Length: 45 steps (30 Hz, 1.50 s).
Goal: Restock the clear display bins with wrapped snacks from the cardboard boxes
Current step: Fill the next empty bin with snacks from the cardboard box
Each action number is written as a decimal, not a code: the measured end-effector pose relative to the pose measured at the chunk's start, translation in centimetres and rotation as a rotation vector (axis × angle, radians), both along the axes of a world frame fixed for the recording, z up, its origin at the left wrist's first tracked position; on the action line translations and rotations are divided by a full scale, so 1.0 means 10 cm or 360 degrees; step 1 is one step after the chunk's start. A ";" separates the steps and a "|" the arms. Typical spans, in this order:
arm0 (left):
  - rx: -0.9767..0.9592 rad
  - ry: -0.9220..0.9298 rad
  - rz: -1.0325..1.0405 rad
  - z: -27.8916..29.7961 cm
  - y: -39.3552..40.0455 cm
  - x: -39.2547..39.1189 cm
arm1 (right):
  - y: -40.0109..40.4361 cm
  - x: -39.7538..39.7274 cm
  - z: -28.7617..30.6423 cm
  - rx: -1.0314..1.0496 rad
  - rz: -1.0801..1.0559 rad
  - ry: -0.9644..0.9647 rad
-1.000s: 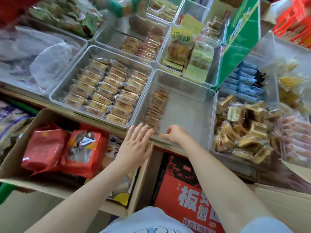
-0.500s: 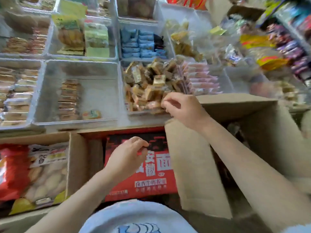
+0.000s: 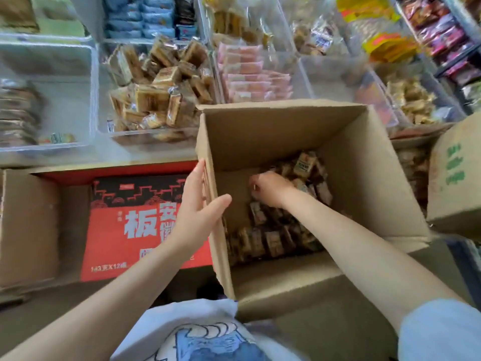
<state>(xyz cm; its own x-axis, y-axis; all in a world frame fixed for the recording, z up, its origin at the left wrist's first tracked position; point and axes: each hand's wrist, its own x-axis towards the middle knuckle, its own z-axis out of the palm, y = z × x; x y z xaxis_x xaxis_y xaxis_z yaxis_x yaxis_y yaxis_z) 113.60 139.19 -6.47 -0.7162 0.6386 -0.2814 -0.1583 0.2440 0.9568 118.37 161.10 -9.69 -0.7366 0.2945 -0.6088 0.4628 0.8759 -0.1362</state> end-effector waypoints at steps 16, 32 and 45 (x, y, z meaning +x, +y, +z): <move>0.0048 -0.0098 0.0017 0.04 0.05 0.01 | -0.12 -0.01 -1.13 -0.0684 -0.0021 -0.0949; -0.0403 0.0161 0.0046 0.25 -0.32 -0.77 | -0.04 -0.63 1.22 -0.2540 -0.1015 0.0569; -0.1106 0.1228 0.0190 -0.52 -2.37 -2.99 | -2.12 -3.03 0.46 -0.1083 -0.0697 0.1126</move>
